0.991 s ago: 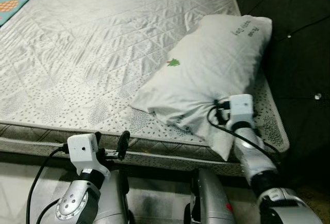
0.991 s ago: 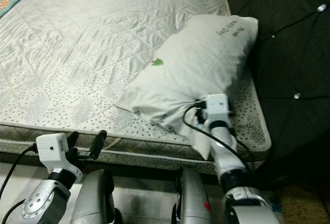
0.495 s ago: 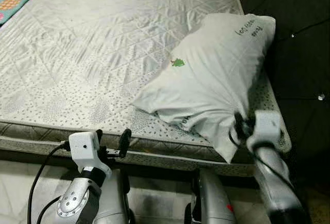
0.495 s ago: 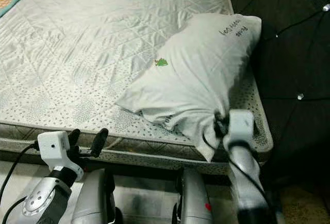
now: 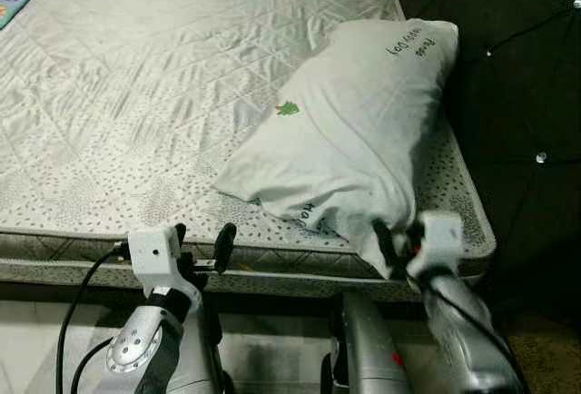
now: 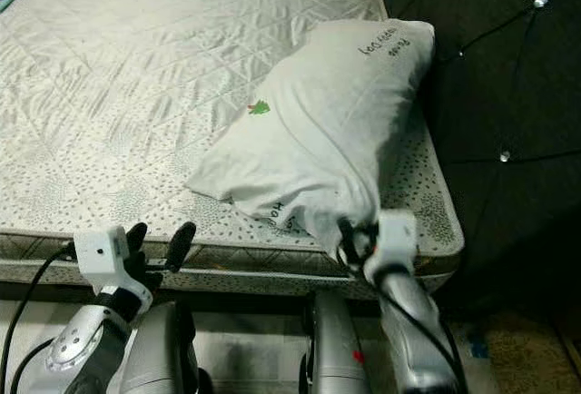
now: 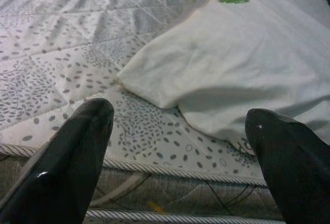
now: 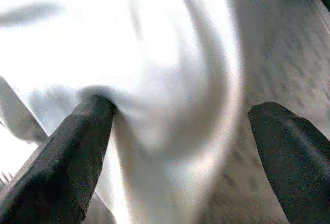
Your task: Clean up the room
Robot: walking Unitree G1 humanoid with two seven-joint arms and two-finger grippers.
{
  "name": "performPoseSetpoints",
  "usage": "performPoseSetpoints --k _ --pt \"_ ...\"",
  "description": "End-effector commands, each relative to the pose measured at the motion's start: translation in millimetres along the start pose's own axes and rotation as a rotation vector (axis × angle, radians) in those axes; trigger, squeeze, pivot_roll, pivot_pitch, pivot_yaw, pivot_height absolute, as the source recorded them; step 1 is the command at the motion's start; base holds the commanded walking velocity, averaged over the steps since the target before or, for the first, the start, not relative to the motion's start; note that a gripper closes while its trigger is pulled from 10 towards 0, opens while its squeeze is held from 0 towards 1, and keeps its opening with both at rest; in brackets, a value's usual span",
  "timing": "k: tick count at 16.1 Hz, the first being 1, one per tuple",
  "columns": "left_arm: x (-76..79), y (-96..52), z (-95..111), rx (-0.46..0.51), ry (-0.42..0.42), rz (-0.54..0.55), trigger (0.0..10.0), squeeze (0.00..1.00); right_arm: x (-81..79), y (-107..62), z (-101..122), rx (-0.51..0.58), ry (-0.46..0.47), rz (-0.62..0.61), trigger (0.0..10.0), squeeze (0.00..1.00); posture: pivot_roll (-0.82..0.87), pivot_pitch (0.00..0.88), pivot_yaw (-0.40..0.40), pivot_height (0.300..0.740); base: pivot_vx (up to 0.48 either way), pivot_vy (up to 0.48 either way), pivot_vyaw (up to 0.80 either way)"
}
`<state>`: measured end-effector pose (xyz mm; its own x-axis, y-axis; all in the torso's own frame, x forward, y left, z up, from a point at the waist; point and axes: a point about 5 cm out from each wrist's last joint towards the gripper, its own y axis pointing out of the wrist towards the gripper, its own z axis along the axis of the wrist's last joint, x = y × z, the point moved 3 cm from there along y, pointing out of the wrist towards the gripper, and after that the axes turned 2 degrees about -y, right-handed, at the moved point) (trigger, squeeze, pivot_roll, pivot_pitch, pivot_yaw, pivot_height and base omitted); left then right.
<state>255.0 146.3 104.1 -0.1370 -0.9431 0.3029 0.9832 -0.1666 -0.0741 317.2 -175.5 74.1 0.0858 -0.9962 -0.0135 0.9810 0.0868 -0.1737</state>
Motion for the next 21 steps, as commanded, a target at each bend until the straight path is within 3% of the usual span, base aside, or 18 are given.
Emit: performPoseSetpoints --k 1,4,6,9,11,12,14,15,21 --pt "-2.6 -1.6 -5.3 -0.021 0.000 0.007 10.0 0.00 1.2 -2.0 -0.1 0.002 -0.008 0.001 10.0 0.00 0.04 0.144 -0.023 0.560 0.000 0.000 0.00" --pt "-6.4 -3.4 -4.2 -0.016 0.001 0.023 10.0 0.00 12.5 3.9 12.6 0.030 0.098 0.011 10.0 0.00 0.04 0.151 -0.030 0.560 0.000 0.000 0.00" --pt "-5.8 -2.3 -4.9 -0.019 -0.001 0.022 10.0 0.00 5.8 5.4 15.1 0.031 0.130 0.056 10.0 0.00 0.04 0.154 -0.028 0.560 0.000 0.000 0.00" --pt "-4.3 0.1 -5.4 -0.021 -0.005 0.016 10.0 0.00 -18.9 7.9 14.0 0.013 0.187 0.121 10.0 0.00 0.04 0.157 -0.024 0.560 0.000 0.000 0.00" --pt "-3.5 2.0 -5.1 -0.020 -0.006 0.013 10.0 0.00 -48.0 11.3 15.2 0.007 0.237 0.182 10.0 0.00 0.04 0.157 -0.022 0.560 0.000 0.000 0.00" --pt "-3.4 2.9 -4.6 -0.019 -0.005 0.012 10.0 0.00 -69.9 14.5 17.5 0.007 0.261 0.219 10.0 0.00 0.04 0.158 -0.022 0.560 0.000 0.000 0.00" --pt "-3.8 4.4 -3.6 -0.014 -0.004 0.016 10.0 0.00 -88.4 20.2 21.3 0.015 0.269 0.237 10.0 0.00 0.05 0.161 -0.026 0.560 0.000 0.000 0.00" --pt "-4.2 4.9 -2.6 -0.010 -0.002 0.018 10.0 0.00 -95.0 25.0 25.6 0.032 0.265 0.233 0.0 0.00 0.06 0.159 -0.027 0.560 0.000 0.000 0.00" --pt "-5.3 7.8 0.2 0.005 0.004 0.024 10.0 0.00 -98.8 49.2 37.6 0.065 0.194 0.150 0.0 0.00 0.07 0.147 -0.029 0.560 0.000 0.000 0.00"
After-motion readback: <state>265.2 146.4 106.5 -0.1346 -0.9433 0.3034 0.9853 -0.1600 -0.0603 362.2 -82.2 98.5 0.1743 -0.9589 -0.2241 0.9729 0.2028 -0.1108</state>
